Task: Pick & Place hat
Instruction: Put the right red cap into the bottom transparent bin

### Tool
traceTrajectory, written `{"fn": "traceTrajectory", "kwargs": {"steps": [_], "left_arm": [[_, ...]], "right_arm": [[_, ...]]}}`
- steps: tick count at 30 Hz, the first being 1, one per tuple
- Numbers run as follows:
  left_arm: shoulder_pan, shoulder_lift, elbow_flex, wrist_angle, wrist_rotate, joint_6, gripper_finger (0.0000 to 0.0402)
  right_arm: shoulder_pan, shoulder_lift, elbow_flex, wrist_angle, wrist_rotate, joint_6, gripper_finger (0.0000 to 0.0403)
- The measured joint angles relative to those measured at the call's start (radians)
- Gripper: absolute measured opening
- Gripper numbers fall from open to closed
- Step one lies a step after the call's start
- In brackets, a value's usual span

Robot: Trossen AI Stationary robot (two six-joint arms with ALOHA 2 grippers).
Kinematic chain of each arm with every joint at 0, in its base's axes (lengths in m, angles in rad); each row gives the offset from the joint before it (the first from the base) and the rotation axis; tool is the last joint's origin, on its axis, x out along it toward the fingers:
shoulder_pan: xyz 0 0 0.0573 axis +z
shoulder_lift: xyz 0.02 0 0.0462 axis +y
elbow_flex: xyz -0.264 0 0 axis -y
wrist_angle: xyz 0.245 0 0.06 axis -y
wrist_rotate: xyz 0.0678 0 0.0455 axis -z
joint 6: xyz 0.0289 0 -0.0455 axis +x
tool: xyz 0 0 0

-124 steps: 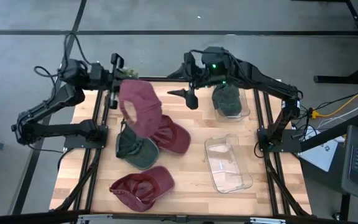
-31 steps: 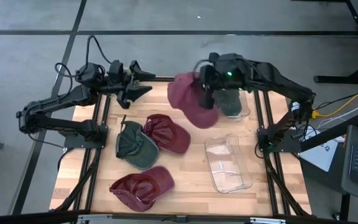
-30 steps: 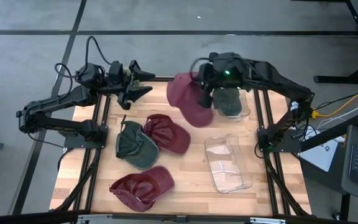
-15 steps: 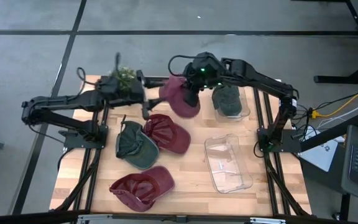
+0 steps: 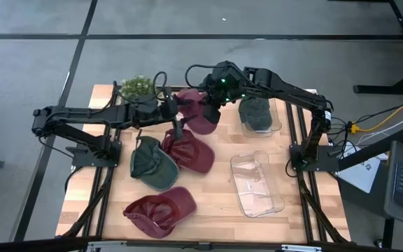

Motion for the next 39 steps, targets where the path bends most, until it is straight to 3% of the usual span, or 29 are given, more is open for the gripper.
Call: {"fn": "traceTrajectory", "kwargs": {"steps": [5,9,15,21,26,34,39], "left_arm": [[-0.001,-0.012,0.001,0.074,-0.054,0.099,0.0244],[-0.001,-0.009,0.001,0.029,-0.051,0.108,0.0241],[-0.001,-0.003,0.000,-0.054,-0.043,0.100,0.0238],[0.003,-0.004,0.000,-0.058,0.057,0.021,0.0228],[0.005,-0.004,0.000,-0.099,0.150,-0.092,0.0176],[0.005,-0.024,0.000,-0.103,0.279,-0.180,0.0017],[0.009,-0.046,0.000,-0.104,0.391,-0.243,0.0004]], "right_arm": [[0.001,0.000,0.000,-0.006,-0.029,0.001,0.0017],[0.002,0.000,0.000,-0.006,-0.048,-0.009,0.0017],[0.002,0.000,0.000,0.000,-0.189,-0.078,0.0017],[0.002,0.000,0.000,0.001,-0.242,-0.137,0.0017],[0.002,0.000,0.000,0.000,-0.242,-0.161,0.0017],[0.002,0.000,0.000,-0.022,-0.243,-0.220,0.0044],[0.002,0.000,0.000,-0.022,-0.243,-0.240,0.0093]]}}
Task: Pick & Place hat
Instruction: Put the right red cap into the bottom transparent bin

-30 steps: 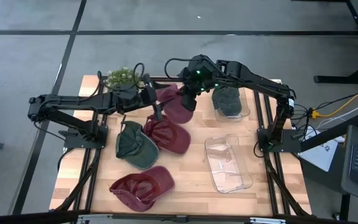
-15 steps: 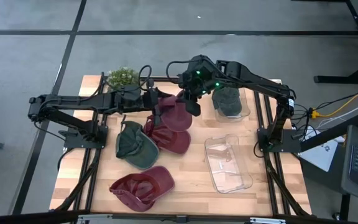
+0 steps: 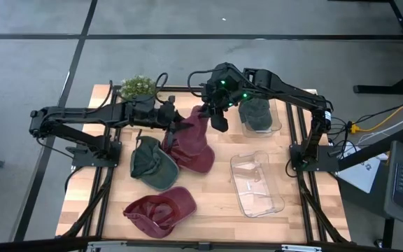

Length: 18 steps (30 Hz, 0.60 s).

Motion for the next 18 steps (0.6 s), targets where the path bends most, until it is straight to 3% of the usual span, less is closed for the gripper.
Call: {"fn": "traceTrajectory", "kwargs": {"steps": [5,10,14,18], "left_arm": [[0.040,-0.033,0.000,-0.001,0.191,-0.119,0.0003],[0.078,-0.083,0.000,0.011,0.272,-0.158,0.0003],[0.086,-0.137,0.000,0.010,0.132,-0.073,0.0003],[0.083,-0.176,0.000,0.027,-0.099,0.054,0.0003]], "right_arm": [[-0.016,-0.002,0.000,-0.003,-0.017,-0.001,0.0159],[-0.057,-0.016,0.000,-0.002,-0.169,0.056,0.0220],[-0.086,-0.036,0.000,-0.008,-0.307,0.119,0.0251],[-0.101,-0.057,0.000,-0.014,-0.252,0.152,0.0267]]}}
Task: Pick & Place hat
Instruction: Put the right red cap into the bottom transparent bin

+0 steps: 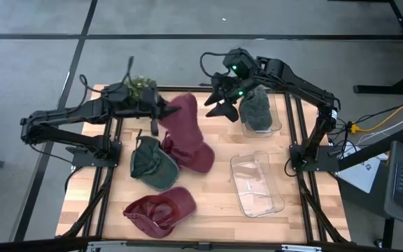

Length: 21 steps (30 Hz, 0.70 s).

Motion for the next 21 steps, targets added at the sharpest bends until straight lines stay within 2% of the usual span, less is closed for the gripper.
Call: {"fn": "traceTrajectory", "kwargs": {"steps": [2,5,12,21], "left_arm": [[-0.006,-0.004,0.000,0.039,-0.081,0.049,0.0003],[-0.018,0.007,0.000,0.116,-0.137,0.128,0.0003],[-0.050,0.104,0.000,0.259,-0.240,0.215,0.0003],[-0.058,0.150,0.000,0.332,-0.226,0.263,0.0003]], "right_arm": [[-0.007,-0.005,0.000,0.010,0.051,0.009,0.0269],[-0.008,-0.005,0.000,0.061,0.081,0.014,0.0269],[-0.009,0.027,0.000,0.263,0.081,0.092,0.0273],[-0.019,0.100,0.000,0.297,0.080,0.116,0.0288]]}}
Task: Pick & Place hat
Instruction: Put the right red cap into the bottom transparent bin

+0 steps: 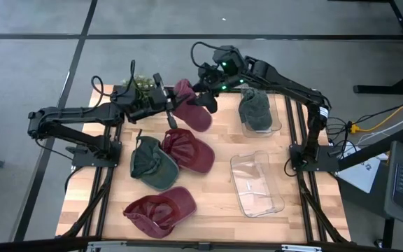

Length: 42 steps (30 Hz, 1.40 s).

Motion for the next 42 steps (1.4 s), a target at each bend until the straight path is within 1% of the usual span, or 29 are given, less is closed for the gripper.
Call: {"fn": "traceTrajectory", "kwargs": {"steps": [8,12,15,19,21,23,29,31,33,36,38,42], "left_arm": [[-0.032,-0.032,0.000,-0.037,-0.005,0.026,0.0003],[-0.040,-0.048,0.000,-0.072,-0.014,0.025,0.0003],[-0.040,-0.050,0.000,-0.079,-0.003,0.015,0.0003],[-0.040,-0.050,0.000,-0.087,-0.017,0.011,0.0003],[-0.040,-0.050,0.000,-0.088,-0.024,0.011,0.0003],[-0.040,-0.050,0.000,-0.091,-0.034,0.011,0.0003],[-0.040,-0.050,0.000,-0.116,-0.087,0.005,0.0004],[-0.040,-0.050,0.000,-0.129,-0.109,-0.011,0.0006],[-0.040,-0.050,0.000,-0.153,-0.153,-0.034,0.0011],[-0.040,-0.050,0.000,-0.212,-0.220,-0.070,0.0029],[-0.040,-0.050,0.000,-0.233,-0.222,-0.079,0.0047],[-0.040,-0.052,0.000,-0.237,-0.198,-0.100,0.0093]], "right_arm": [[-0.018,0.043,0.000,0.005,-0.008,0.008,0.0289],[-0.028,0.046,0.000,0.045,-0.070,0.016,0.0289],[-0.028,0.046,0.000,0.086,-0.126,-0.023,0.0289],[-0.028,0.046,0.000,0.098,-0.137,-0.045,0.0280],[-0.028,0.046,0.000,0.090,-0.135,-0.057,0.0258],[-0.028,0.046,0.000,0.085,-0.134,-0.061,0.0222],[-0.031,0.046,0.000,0.061,-0.133,-0.073,0.0068],[-0.031,0.046,0.000,0.052,-0.133,-0.089,0.0022],[-0.031,0.045,0.000,0.037,-0.129,-0.101,0.0013],[-0.032,0.045,0.000,0.007,-0.125,-0.111,0.0018],[-0.032,0.045,0.000,-0.015,-0.122,-0.129,0.0015],[-0.032,0.039,0.000,-0.066,-0.084,-0.175,0.0007]]}}
